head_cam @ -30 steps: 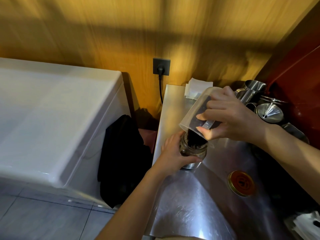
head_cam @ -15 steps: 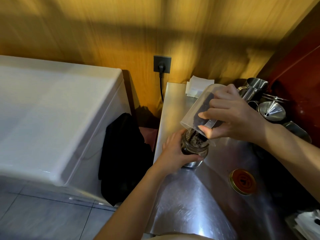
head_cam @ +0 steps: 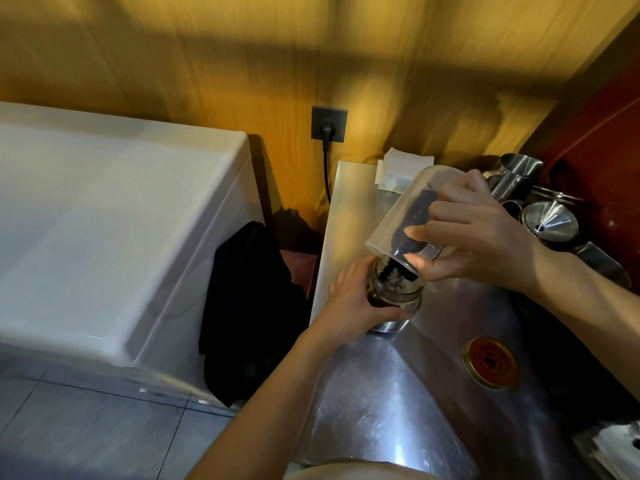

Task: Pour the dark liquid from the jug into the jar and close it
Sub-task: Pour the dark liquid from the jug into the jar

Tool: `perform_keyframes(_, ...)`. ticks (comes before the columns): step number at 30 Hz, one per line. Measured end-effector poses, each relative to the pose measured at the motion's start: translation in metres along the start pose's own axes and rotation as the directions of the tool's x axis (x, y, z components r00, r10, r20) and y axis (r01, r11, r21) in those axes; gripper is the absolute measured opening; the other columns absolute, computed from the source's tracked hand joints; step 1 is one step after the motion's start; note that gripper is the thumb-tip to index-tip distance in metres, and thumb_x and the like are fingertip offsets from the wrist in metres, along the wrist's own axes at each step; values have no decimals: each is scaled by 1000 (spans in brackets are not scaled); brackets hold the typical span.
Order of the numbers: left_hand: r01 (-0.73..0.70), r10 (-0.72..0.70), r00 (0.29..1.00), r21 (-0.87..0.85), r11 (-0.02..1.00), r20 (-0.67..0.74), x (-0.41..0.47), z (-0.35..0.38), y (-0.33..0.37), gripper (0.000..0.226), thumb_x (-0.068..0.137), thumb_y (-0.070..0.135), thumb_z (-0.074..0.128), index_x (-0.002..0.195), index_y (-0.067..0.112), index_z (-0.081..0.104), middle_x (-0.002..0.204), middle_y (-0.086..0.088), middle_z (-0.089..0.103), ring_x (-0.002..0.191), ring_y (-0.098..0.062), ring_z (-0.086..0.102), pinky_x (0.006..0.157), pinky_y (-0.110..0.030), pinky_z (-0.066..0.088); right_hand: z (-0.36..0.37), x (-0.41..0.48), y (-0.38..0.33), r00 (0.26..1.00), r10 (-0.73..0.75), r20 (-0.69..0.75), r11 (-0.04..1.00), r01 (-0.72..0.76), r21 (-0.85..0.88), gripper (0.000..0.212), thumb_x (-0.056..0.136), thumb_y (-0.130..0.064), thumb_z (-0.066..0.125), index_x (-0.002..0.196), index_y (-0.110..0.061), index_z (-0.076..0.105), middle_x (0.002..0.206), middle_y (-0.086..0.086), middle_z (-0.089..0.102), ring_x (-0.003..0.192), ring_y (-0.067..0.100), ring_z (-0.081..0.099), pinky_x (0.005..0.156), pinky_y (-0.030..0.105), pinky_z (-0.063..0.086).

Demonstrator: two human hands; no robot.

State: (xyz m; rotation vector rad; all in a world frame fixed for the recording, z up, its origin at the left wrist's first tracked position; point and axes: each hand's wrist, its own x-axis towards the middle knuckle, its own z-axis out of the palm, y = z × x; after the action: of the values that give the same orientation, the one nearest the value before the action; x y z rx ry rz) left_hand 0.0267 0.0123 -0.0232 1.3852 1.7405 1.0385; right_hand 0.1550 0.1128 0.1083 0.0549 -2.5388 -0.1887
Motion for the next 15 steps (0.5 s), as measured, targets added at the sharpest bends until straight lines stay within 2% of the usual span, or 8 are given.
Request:
perform_keyframes(4, -4, 4, 1000, 14, 1000, 5, 0, 0, -2, 86, 55, 55, 75, 130, 35, 39, 130, 7, 46, 122, -15, 39, 103, -37, 32, 0, 1, 0, 1000, 2, 0, 1000, -2, 4, 25, 77, -23, 64, 64, -2, 66, 52, 8, 52, 65, 16, 32, 74, 26, 15)
perform_keyframes(11, -3, 3, 1000, 18, 1000, -10, 2, 2, -4, 78, 53, 56, 75, 122, 35, 43, 119, 11, 47, 116, -15, 42, 97, -36, 36, -3, 1, -5, 1000, 1, 5, 1000, -1, 18, 25, 77, -22, 62, 65, 0, 67, 50, 9, 52, 63, 18, 32, 74, 26, 16)
perform_keyframes(15, -7, 8, 1000, 20, 1000, -10, 3, 2, -6, 81, 56, 50, 80, 126, 33, 43, 124, 7, 49, 118, -17, 42, 99, -37, 35, -6, 1, -6, 1000, 8, 16, 1000, -8, 11, 27, 76, -23, 62, 64, 0, 67, 49, 11, 52, 63, 17, 33, 72, 26, 16)
